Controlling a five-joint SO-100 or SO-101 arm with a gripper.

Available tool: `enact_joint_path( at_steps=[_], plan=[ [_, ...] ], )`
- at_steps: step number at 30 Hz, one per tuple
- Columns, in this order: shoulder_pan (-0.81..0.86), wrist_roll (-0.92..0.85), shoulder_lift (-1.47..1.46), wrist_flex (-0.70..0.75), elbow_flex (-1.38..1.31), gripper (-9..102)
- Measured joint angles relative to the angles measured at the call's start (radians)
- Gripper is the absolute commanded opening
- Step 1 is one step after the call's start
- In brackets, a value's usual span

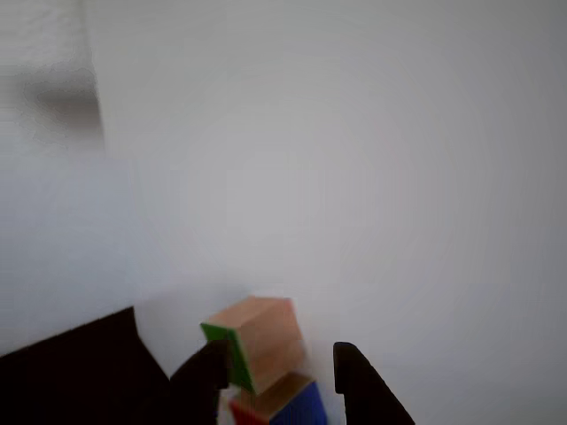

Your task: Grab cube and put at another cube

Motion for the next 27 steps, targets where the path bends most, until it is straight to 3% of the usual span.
enact_joint_path(
  at_steps=[7,15,27],
  plan=[
    [-0.175,-0.055,-0.341,0.003,-0.293,28],
    [-0.235,-0.167,-0.839,0.057,-0.664,33],
    [-0.316,-0.084,-1.436,0.092,-0.982,37]
  ],
)
